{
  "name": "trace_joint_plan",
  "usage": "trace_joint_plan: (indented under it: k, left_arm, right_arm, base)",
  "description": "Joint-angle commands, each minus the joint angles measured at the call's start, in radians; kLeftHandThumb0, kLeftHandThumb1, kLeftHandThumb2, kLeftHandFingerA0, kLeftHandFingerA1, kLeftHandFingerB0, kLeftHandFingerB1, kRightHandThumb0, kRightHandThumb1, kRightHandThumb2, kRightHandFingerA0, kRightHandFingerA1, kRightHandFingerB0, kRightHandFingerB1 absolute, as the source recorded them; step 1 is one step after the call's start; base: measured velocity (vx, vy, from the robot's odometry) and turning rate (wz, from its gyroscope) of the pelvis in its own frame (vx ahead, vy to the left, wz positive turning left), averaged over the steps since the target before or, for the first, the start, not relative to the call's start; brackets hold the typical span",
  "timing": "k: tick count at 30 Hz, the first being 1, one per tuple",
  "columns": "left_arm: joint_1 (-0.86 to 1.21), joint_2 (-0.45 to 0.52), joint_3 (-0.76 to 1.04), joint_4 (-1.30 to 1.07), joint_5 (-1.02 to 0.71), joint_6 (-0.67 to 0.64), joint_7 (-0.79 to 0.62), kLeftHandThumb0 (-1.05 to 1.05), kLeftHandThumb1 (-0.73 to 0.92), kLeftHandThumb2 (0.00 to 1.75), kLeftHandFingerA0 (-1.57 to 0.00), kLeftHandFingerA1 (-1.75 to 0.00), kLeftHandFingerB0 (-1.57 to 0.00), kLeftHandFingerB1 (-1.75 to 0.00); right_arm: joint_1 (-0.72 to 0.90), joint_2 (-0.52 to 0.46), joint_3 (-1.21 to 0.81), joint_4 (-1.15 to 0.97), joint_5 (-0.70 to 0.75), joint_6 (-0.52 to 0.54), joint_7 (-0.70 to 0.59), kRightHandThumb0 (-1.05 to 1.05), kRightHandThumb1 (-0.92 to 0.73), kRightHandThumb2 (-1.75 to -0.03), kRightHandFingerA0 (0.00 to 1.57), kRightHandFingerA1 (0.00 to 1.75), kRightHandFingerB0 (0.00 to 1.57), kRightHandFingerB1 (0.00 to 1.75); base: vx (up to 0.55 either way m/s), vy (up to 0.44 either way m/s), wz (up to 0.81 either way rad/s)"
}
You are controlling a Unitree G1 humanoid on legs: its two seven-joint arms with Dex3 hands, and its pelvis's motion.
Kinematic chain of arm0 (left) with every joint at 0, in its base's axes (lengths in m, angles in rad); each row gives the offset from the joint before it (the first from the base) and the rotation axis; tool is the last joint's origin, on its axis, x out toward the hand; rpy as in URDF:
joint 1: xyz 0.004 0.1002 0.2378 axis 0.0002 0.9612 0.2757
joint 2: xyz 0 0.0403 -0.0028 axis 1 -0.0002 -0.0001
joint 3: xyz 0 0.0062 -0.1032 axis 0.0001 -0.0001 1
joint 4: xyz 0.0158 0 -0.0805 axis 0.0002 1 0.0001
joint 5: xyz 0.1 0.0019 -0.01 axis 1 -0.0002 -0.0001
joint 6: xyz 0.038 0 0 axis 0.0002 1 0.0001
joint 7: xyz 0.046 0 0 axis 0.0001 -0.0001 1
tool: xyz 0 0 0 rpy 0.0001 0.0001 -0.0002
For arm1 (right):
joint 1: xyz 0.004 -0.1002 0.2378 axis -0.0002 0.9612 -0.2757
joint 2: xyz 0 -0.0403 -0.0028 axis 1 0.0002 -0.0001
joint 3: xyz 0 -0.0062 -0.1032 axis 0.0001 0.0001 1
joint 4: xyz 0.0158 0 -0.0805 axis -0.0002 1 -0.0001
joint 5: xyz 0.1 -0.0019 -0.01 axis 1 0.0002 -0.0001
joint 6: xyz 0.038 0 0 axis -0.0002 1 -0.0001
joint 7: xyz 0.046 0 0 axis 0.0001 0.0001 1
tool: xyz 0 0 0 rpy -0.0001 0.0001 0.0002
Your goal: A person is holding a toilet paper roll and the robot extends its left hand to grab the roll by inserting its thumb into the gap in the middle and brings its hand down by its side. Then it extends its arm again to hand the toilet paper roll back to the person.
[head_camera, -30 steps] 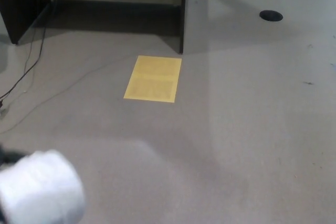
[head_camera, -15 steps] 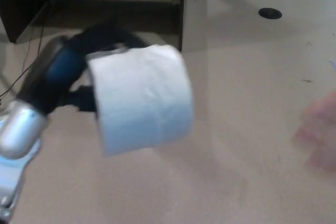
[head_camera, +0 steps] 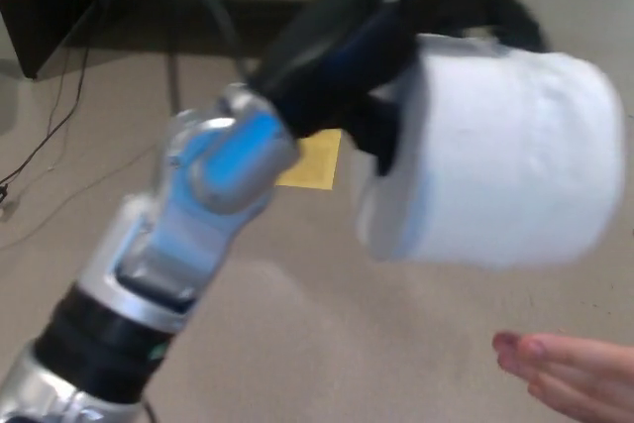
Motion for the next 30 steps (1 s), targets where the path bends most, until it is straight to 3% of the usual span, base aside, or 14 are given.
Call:
trace_joint_plan:
  k: [1,3,8,9,12,13,14,18,19,20,24,26,28,30]
  left_arm:
    - [-0.037,-0.061,-0.043,-0.007,0.060,0.094,-0.021,-0.16,0.77,0.73,-0.72,-1.55,-0.64,-1.37]
    - [-0.029,-0.079,-0.051,-0.004,0.063,0.084,-0.011,-0.15,0.72,0.82,-0.77,-1.57,-0.66,-1.42]
    - [-0.011,-0.101,-0.058,-0.025,0.072,0.100,-0.020,-0.16,0.80,0.67,-0.70,-1.69,-0.54,-1.54]
    - [-0.006,-0.101,-0.059,-0.029,0.074,0.099,-0.020,-0.16,0.78,0.70,-0.74,-1.60,-0.60,-1.45]
    - [0.010,-0.106,-0.061,-0.027,0.074,0.076,-0.009,-0.18,0.80,0.66,-0.74,-1.61,-0.63,-1.44]
    - [0.016,-0.106,-0.062,-0.035,0.072,0.083,-0.017,-0.17,0.80,0.66,-0.75,-1.62,-0.63,-1.46]
    - [0.017,-0.105,-0.062,-0.033,0.074,0.077,-0.015,-0.17,0.81,0.66,-0.77,-1.64,-0.64,-1.46]
    - [0.034,-0.100,-0.060,-0.039,0.065,0.077,-0.024,-0.16,0.80,0.69,-0.75,-1.64,-0.66,-1.36]
    - [0.037,-0.099,-0.059,-0.042,0.064,0.081,-0.027,-0.16,0.80,0.70,-0.75,-1.65,-0.66,-1.36]
    - [0.042,-0.099,-0.058,-0.043,0.060,0.081,-0.030,-0.16,0.80,0.70,-0.75,-1.65,-0.66,-1.35]
    - [0.050,-0.100,-0.058,-0.042,0.062,0.079,-0.031,-0.15,0.79,0.70,-0.85,-1.62,-0.71,-1.30]
    - [0.066,-0.100,-0.059,-0.058,0.058,0.087,-0.037,-0.14,0.79,0.71,-0.80,-1.60,-0.76,-1.03]
    - [0.076,-0.107,-0.056,-0.061,0.056,0.078,-0.027,-0.14,0.78,0.70,-0.83,-1.58,-0.79,-0.76]
    - [0.090,-0.119,-0.052,-0.068,0.068,0.071,-0.001,-0.47,0.52,0.79,-0.55,-0.56,-0.29,-0.43]
  right_arm:
    - [-0.005,-0.011,-0.003,0.000,-0.007,0.005,0.006,-0.44,-0.54,-0.85,0.61,0.65,0.42,0.53]
    - [-0.009,-0.013,-0.004,-0.002,-0.006,0.005,0.010,-0.38,-0.67,-0.60,0.68,0.58,0.48,0.40]
    - [-0.027,-0.015,-0.004,-0.001,-0.007,0.005,0.018,-0.44,-0.54,-0.87,0.64,0.68,0.40,0.53]
    - [-0.029,-0.014,-0.003,-0.002,-0.007,0.006,0.018,-0.38,-0.67,-0.61,0.68,0.57,0.48,0.40]
    - [-0.029,-0.014,-0.002,-0.003,-0.008,0.000,0.017,-0.37,-0.67,-0.60,0.68,0.58,0.48,0.40]
    - [-0.028,-0.014,-0.002,-0.001,-0.008,-0.007,0.015,-0.44,-0.54,-0.87,0.64,0.68,0.41,0.54]
    - [-0.031,-0.013,-0.003,0.000,-0.007,-0.006,0.015,-0.39,-0.67,-0.60,0.67,0.59,0.48,0.40]
    - [-0.034,-0.008,0.000,0.004,-0.010,0.002,0.013,-0.39,-0.67,-0.60,0.68,0.60,0.49,0.40]
    - [-0.034,-0.008,-0.001,0.004,-0.010,0.002,0.011,-0.44,-0.54,-0.87,0.66,0.71,0.42,0.54]
    - [-0.033,-0.008,0.000,0.004,-0.010,0.000,0.009,-0.38,-0.67,-0.60,0.71,0.62,0.49,0.40]
    - [-0.034,-0.011,0.004,0.005,-0.015,0.004,0.009,-0.39,-0.68,-0.60,0.69,0.60,0.49,0.41]
    - [-0.031,-0.008,0.001,0.005,-0.011,0.006,0.014,-0.44,-0.54,-0.86,0.62,0.67,0.42,0.53]
    - [-0.026,-0.009,-0.002,0.004,-0.008,-0.007,0.012,-0.38,-0.67,-0.60,0.68,0.59,0.48,0.41]
    - [-0.026,-0.009,-0.002,0.005,-0.008,-0.007,0.014,-0.39,-0.67,-0.60,0.70,0.62,0.48,0.41]
  base:
    - [0.00,0.000,0.00]
    - [0.00,0.000,0.00]
    - [0.00,0.000,0.00]
    - [0.00,0.000,0.00]
    - [0.00,0.000,0.00]
    - [0.00,0.000,0.00]
    - [0.00,0.000,0.00]
    - [0.00,0.000,0.00]
    - [0.00,0.000,0.00]
    - [0.00,0.000,0.00]
    - [0.00,0.000,0.00]
    - [0.00,0.000,0.00]
    - [0.00,0.000,0.00]
    - [0.00,0.000,0.00]
